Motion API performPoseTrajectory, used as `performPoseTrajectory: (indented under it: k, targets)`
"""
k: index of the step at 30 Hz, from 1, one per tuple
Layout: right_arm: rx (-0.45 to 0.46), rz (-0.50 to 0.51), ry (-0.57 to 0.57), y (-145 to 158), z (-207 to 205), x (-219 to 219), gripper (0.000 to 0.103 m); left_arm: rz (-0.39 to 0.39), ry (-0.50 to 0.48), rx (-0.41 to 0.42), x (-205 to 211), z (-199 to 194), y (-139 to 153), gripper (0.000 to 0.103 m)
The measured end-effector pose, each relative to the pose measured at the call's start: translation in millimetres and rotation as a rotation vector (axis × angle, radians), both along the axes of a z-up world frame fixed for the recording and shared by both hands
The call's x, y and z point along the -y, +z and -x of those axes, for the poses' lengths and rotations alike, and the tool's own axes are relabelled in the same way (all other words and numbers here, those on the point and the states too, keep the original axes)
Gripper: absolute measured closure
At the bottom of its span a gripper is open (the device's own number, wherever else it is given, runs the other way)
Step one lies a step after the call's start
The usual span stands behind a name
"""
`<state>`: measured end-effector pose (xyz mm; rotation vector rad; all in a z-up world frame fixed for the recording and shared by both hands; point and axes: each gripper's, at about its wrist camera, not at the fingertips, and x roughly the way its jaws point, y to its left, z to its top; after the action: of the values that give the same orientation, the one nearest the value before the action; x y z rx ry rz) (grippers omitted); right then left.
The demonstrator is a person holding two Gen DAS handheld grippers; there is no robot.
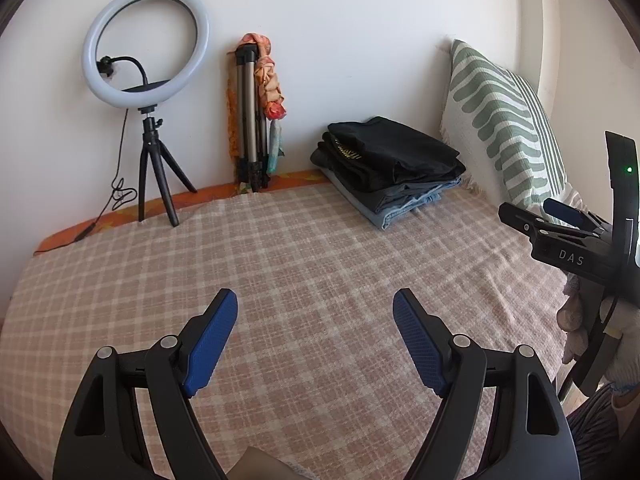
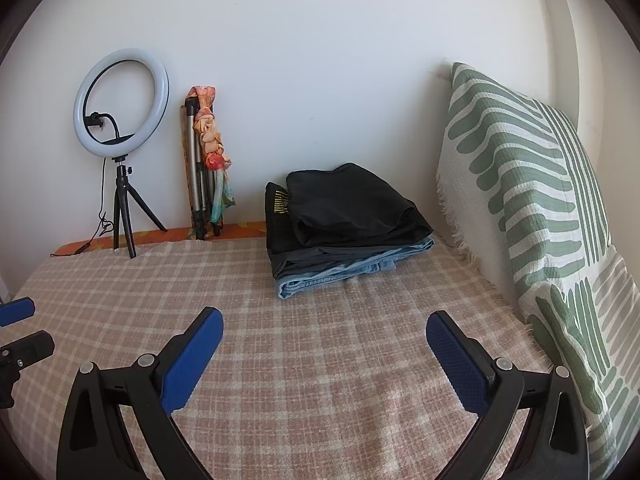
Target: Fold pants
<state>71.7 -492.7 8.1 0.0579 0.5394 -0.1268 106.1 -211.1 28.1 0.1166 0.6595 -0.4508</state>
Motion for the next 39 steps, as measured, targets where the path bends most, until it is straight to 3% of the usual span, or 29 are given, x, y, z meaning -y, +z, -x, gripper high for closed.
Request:
performPoseTrajectory:
  k: [10, 39]
  targets:
    - [-0.001, 0.000, -0.001, 0.0, 0.7, -2.0, 0.000, 0.014, 0.034, -0.011, -5.8, -1.8, 0.4, 0.017]
    - [-0.006, -0.017, -0.006, 0.2, 2.9, -3.9, 0.000, 0.018, 0.026, -0.025, -2.9, 1.6, -0.1, 0.017]
